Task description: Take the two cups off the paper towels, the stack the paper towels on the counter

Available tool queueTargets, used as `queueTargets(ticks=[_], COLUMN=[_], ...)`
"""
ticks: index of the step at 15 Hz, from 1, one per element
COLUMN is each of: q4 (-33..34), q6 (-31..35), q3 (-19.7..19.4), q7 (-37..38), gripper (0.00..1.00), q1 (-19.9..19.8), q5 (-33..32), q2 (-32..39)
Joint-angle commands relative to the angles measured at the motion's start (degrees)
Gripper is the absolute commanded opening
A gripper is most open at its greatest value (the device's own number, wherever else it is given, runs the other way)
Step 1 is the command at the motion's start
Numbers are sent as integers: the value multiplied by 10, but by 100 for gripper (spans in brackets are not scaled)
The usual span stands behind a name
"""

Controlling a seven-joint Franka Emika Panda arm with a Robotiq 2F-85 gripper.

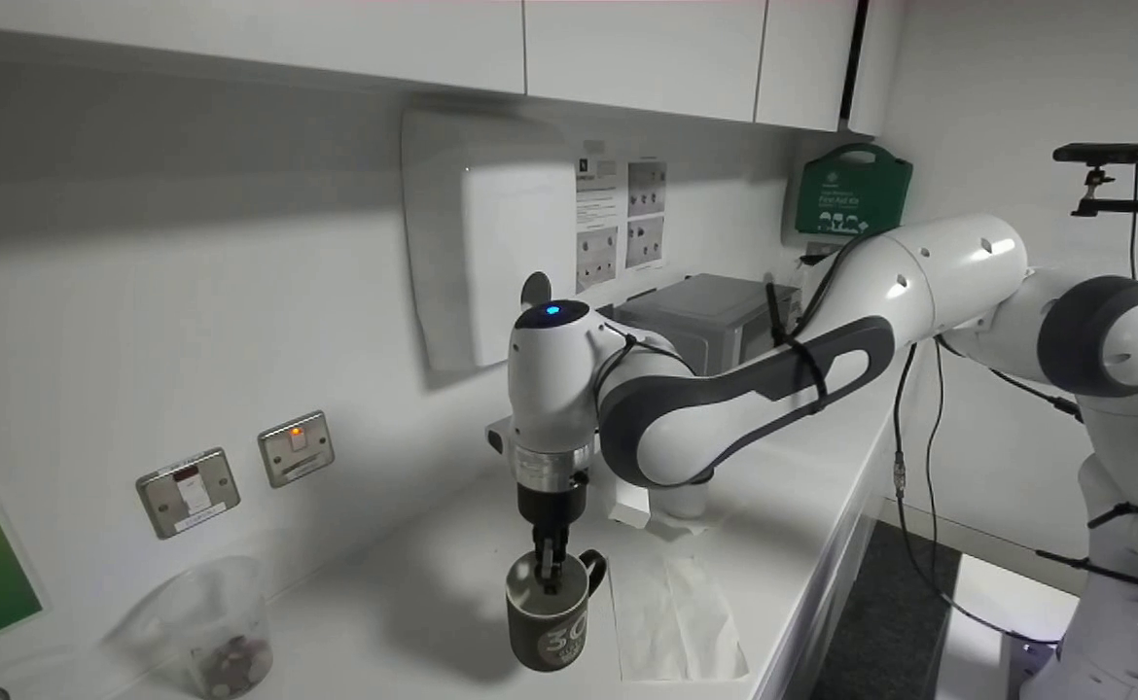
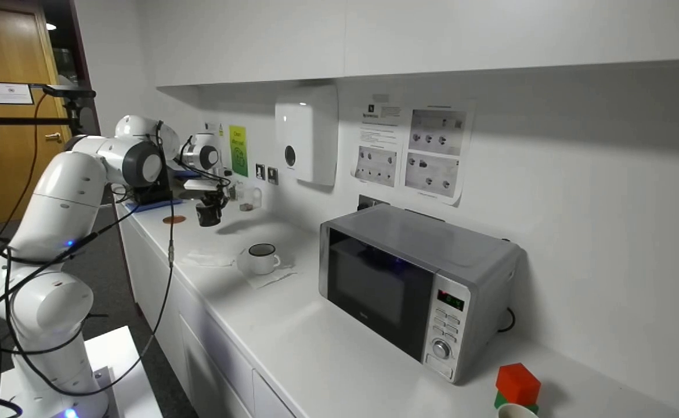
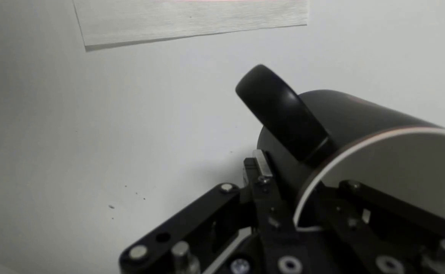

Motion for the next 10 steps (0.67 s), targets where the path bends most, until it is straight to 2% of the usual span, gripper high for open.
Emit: queueTargets(ticks=[1, 10], q4=[52, 92], q6=[-28, -39], q3=[-4, -11], q7=[-31, -90], gripper=[2, 2], q1=[0, -6], q5=[26, 46], q2=[25, 80])
